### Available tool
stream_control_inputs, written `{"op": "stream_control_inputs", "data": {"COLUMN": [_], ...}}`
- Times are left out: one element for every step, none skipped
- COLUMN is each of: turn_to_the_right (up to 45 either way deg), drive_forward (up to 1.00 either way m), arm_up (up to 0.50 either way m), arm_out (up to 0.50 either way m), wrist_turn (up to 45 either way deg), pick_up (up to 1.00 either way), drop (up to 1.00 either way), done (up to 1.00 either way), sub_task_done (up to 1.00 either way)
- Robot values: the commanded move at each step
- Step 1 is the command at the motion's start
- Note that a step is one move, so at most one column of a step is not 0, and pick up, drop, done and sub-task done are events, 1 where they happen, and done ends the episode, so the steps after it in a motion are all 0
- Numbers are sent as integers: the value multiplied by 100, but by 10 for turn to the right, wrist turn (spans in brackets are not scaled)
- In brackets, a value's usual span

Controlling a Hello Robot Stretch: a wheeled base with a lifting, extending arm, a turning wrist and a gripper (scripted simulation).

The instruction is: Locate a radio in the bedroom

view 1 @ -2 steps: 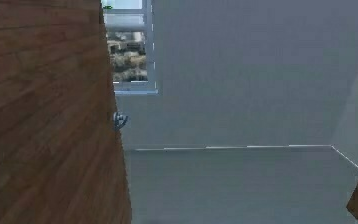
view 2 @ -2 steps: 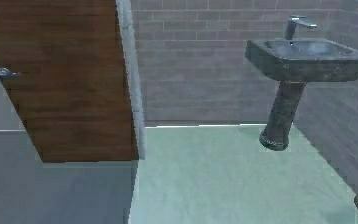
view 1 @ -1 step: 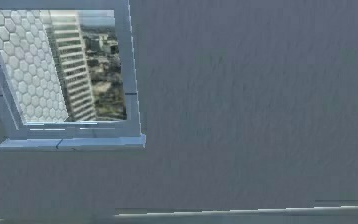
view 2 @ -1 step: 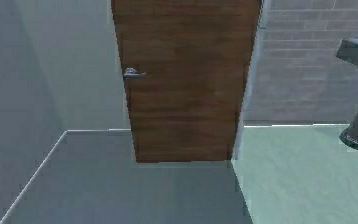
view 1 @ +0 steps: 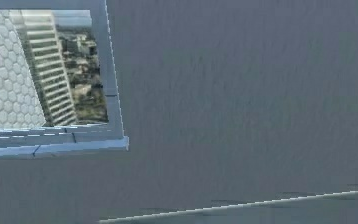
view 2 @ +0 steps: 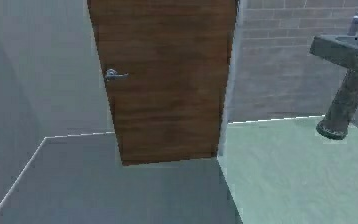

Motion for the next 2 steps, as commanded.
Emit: {"op": "stream_control_inputs", "data": {"turn_to_the_right": [0, -150], "drive_forward": [40, 0], "arm_up": [0, 0], "arm_out": [0, 0], "wrist_turn": [0, 0], "pick_up": [0, 0], "drop": [0, 0], "done": [0, 0], "sub_task_done": [0, 0]}}
